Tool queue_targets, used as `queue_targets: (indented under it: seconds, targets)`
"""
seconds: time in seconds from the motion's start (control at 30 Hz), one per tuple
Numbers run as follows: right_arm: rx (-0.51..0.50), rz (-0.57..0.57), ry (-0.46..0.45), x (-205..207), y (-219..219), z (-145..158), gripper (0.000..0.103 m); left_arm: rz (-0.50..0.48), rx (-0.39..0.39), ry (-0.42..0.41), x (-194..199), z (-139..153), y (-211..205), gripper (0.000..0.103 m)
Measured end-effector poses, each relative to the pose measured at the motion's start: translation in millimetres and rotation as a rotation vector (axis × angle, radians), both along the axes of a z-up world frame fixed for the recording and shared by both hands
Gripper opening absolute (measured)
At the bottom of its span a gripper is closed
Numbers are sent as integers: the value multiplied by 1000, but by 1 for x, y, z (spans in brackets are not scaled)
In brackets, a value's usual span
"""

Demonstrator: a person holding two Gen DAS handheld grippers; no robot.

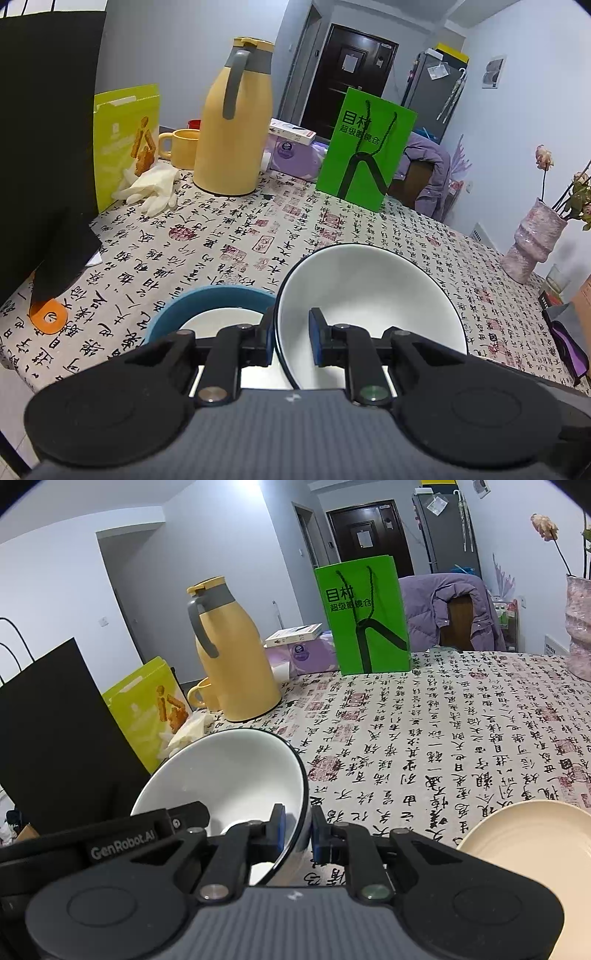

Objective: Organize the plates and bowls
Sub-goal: 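Bring the held white bowl over the blue bowl with both grippers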

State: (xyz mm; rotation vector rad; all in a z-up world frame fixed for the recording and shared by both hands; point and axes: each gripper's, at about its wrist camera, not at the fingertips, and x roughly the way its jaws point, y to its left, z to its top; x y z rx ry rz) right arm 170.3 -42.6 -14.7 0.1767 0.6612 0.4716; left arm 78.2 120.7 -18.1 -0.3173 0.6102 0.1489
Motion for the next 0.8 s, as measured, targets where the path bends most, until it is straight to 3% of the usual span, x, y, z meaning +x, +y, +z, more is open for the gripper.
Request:
queue_targets:
  seconds: [0.8]
  targets:
    - [-34,70,17,2,47,-13,14,51,-27,14,-7,-17,44,18]
